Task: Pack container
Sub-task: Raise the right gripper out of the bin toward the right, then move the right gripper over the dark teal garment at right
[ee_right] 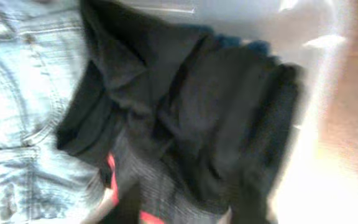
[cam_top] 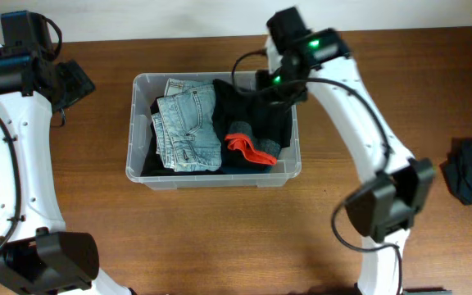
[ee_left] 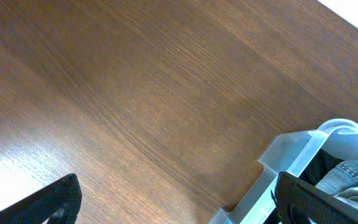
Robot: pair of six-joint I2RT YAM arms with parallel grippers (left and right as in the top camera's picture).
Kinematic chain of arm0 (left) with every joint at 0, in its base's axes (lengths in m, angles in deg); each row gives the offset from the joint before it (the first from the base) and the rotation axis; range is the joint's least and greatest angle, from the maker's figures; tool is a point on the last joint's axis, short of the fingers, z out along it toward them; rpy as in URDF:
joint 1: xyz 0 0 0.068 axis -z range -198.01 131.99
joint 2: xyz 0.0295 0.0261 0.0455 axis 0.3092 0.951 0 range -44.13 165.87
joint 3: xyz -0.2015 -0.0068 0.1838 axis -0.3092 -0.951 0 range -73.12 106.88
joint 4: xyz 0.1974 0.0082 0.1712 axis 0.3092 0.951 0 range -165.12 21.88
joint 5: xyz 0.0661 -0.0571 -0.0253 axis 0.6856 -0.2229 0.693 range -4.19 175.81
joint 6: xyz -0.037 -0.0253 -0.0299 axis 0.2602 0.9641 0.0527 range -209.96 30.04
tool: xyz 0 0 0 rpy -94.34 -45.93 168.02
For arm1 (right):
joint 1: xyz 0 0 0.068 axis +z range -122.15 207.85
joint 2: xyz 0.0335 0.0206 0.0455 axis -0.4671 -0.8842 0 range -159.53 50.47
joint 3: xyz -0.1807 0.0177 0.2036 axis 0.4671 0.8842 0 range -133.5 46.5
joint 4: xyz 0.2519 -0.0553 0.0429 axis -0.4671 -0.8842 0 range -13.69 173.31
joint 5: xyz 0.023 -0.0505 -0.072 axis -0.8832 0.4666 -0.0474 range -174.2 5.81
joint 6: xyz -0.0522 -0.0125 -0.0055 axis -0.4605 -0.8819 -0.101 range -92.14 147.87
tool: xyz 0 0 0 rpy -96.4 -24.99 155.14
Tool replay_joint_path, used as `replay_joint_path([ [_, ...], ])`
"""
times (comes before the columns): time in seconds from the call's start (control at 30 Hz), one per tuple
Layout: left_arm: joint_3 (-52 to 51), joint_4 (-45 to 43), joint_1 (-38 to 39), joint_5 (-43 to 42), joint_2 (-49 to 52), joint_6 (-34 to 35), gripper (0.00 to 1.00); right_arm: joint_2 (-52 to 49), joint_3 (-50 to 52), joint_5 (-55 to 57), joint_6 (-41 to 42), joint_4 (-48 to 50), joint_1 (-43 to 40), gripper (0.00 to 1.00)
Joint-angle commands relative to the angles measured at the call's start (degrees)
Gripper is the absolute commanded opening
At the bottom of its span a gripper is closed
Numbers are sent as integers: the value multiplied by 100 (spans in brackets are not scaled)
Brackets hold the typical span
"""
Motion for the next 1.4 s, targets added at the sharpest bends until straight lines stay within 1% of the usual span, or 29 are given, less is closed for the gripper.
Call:
replay_joint_path([
  [0.0,35,7,-9,22,-114,55,99,509,-369,476,2,-293,-378,99],
  [0.17,35,7,-9,22,-114,55,100,896,-479,688,223,-872,-1095,99],
  [0.3,35,7,-9,22,-114,55,99,1145,-479,813,267,-1416,-1858,99],
  [0.4,35,7,-9,22,-114,55,99,1193,-479,1233,485,-1738,-2520,99],
  [0.5,35,7,-9,22,-114,55,99,1176,-422,1320,748,-1869,-3259,99],
  [0.63,35,7,-9,22,-114,55,100,1176,-216,1104,1016,-1899,-4205,99],
  [0.73,35,7,-9,22,-114,55,99,1176,-22,586,1016,-1847,-4870,99],
  [0.93,35,7,-9,22,-114,55,99,1182,136,-105,1012,-1902,-5932,99],
  [1.1,35,7,-9,20,-114,55,99,1235,144,-210,1010,-2006,-6758,99],
  [1.23,35,7,-9,22,-114,55,99,1458,149,-417,966,-2004,-7447,99],
  [1.37,35,7,-9,22,-114,52,99,1982,146,-570,946,-1982,-8000,99],
])
